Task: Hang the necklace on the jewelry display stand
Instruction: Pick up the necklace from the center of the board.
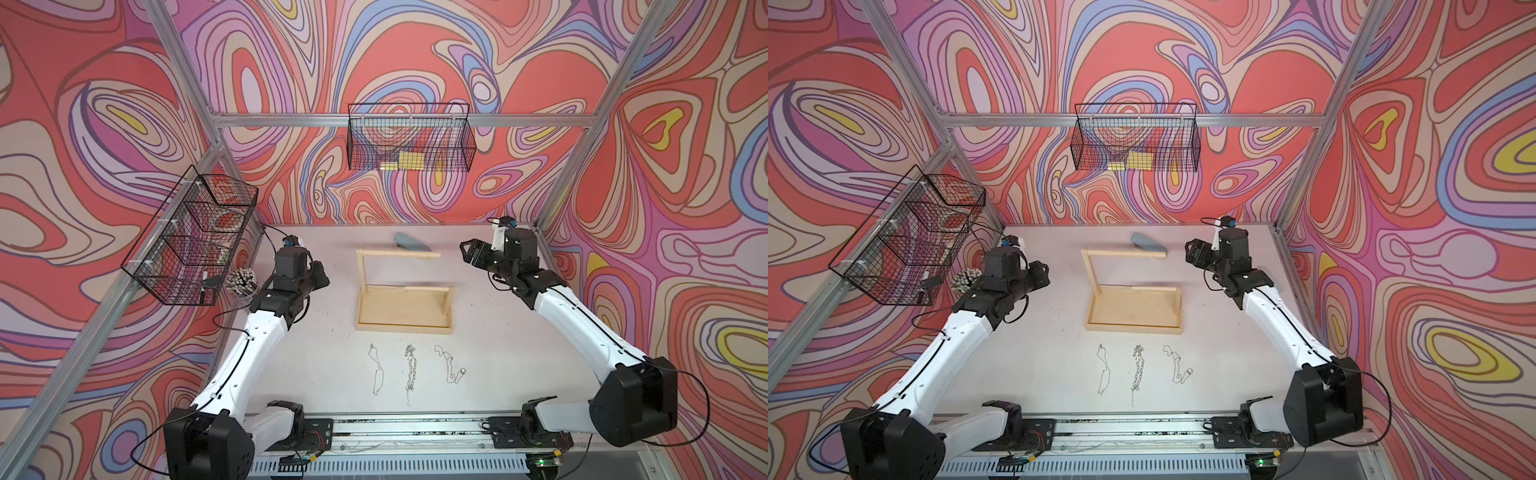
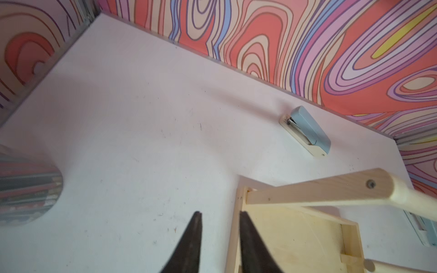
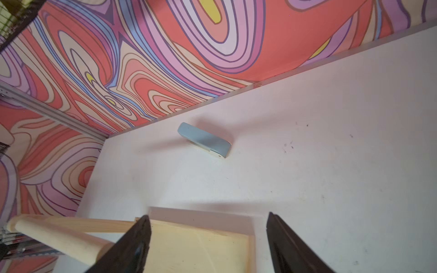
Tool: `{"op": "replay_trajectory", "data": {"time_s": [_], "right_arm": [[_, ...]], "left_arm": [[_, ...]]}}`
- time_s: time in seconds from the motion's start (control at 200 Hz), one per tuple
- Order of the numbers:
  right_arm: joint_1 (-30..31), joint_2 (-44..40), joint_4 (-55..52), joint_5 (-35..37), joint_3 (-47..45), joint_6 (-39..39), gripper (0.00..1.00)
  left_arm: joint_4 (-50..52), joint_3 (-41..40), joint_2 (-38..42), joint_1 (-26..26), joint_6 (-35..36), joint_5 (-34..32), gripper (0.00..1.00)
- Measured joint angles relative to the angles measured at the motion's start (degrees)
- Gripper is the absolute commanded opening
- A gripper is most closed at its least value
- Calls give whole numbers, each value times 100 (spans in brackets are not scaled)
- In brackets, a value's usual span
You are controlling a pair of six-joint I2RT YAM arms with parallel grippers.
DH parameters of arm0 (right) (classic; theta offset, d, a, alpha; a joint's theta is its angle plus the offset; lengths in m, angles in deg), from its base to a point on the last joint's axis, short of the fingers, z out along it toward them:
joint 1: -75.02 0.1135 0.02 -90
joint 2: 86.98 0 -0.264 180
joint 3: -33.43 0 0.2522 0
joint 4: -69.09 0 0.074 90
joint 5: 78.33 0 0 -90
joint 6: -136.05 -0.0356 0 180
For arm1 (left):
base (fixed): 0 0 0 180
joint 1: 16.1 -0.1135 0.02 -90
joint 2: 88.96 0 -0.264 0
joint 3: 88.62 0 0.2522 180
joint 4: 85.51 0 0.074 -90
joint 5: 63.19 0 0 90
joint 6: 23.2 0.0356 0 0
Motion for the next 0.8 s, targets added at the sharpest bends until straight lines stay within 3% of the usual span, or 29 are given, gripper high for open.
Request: {"op": "replay_trajectory", "data": {"time_s": [0.115,0.16,0.215,0.356,0.576,0.801], "right_arm": [[291,-9,-332,282,-15,131,93],[437,-20,-490,398,-17,160,93],[662,-66,-693,612,-28,177,94],[1237,-385,-1360,1241,-85,101,98],[2509,-461,-2892,2374,-168,-599,98],[3405,-236,-3707,2575,-761,-1631,92]], "left_arm": [[-212,-505,170,9,-173,721,0],[-133,-531,118,20,-199,901,28],[-74,-525,83,24,-212,988,49],[151,-446,114,24,-306,914,73],[647,-269,223,138,-341,699,72],[977,-267,522,289,-400,505,71]]}}
